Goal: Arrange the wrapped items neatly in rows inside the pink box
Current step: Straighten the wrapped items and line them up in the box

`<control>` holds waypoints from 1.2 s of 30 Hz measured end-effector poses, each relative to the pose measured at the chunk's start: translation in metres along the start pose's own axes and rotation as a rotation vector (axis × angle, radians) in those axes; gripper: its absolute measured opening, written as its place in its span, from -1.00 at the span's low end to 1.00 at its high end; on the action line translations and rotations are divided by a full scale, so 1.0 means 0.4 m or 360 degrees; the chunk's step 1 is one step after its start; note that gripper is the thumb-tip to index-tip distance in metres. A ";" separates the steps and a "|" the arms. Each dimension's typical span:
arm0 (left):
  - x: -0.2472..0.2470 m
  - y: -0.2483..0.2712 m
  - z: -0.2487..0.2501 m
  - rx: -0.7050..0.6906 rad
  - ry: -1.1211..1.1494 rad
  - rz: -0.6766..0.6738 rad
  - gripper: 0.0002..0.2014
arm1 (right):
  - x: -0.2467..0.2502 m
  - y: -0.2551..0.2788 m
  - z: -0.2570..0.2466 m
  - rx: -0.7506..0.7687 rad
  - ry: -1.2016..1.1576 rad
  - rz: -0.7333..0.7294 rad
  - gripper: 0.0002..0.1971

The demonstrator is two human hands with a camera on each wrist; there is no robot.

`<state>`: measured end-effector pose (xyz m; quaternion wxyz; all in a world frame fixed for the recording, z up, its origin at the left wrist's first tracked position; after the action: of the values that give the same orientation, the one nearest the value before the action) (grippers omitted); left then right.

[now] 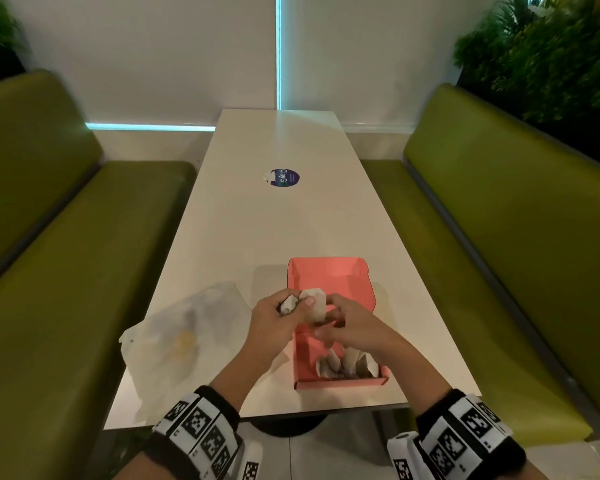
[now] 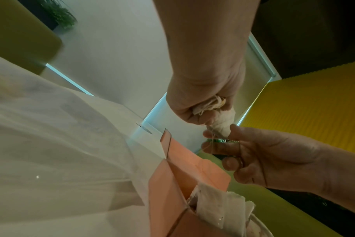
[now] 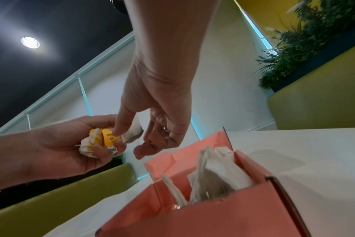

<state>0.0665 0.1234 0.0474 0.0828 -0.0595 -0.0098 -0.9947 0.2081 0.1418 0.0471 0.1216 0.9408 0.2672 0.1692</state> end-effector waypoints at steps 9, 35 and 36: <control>0.017 0.005 0.005 0.0084 0.0067 0.0079 -0.81 | -0.034 0.002 0.015 -0.0030 0.0068 -0.0090 -0.80; -0.022 0.051 0.008 0.0208 -0.0317 -0.0493 -0.64 | 0.045 -0.004 -0.055 -0.0005 0.0299 -0.0003 -0.84; -0.022 0.051 0.009 0.0195 -0.0335 -0.0491 -0.64 | 0.044 -0.001 -0.059 -0.0008 0.0273 -0.0021 -0.83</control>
<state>0.0790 0.1047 0.0501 -0.0687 -0.1559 -0.0880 -0.9814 0.2128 0.1547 0.0731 0.1018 0.9208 0.2824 0.2491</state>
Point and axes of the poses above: each hand's wrist, its own y-axis away from the middle knuckle, its own x-axis out of the back of the hand, z = x × y, the point moved 6 cm from there along -y, towards the middle knuckle, and after that the axes turned 4 degrees about -y, right-handed, at the moved point
